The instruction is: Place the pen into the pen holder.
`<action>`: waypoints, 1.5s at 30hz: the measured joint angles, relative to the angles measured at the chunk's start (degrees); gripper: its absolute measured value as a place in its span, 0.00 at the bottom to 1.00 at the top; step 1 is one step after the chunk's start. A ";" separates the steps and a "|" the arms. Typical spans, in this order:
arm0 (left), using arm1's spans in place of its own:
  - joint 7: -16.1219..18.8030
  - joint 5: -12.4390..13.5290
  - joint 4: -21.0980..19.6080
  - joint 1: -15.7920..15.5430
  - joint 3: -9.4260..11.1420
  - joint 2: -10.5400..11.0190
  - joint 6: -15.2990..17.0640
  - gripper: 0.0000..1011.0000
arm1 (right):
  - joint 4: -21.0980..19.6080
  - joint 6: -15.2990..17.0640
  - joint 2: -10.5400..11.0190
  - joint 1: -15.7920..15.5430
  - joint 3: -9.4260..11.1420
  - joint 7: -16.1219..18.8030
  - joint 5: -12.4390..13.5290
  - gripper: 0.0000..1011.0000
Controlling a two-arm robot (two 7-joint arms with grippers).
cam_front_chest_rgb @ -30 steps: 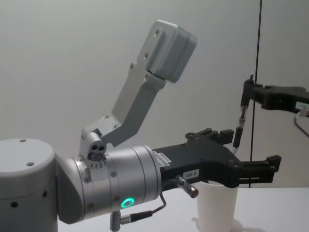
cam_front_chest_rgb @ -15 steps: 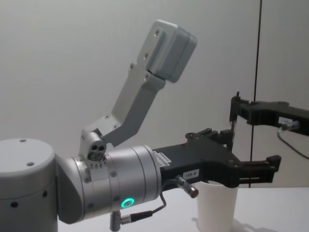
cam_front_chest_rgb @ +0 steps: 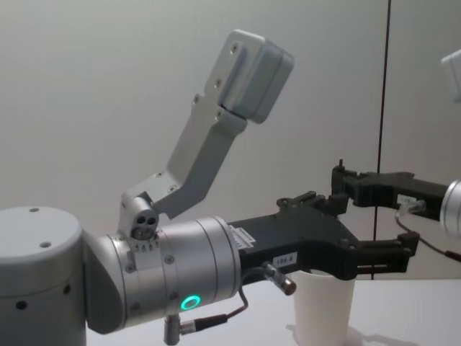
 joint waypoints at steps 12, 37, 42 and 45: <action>0.00 0.00 0.00 0.00 0.00 0.00 0.00 0.99 | 2.90 0.88 -0.94 1.13 -1.03 -0.75 -0.92 0.13; 0.00 0.00 0.00 0.00 0.00 0.00 0.00 0.99 | 4.62 1.91 -1.53 1.71 -1.75 -1.28 -1.19 0.87; 0.00 0.00 0.00 0.00 0.00 0.00 0.00 0.99 | 4.72 1.95 -1.56 1.73 -1.79 -1.30 -1.19 0.99; 0.00 0.00 0.00 0.00 0.00 0.00 0.00 0.99 | 4.75 1.97 -1.57 1.75 -1.80 -1.32 -1.19 0.99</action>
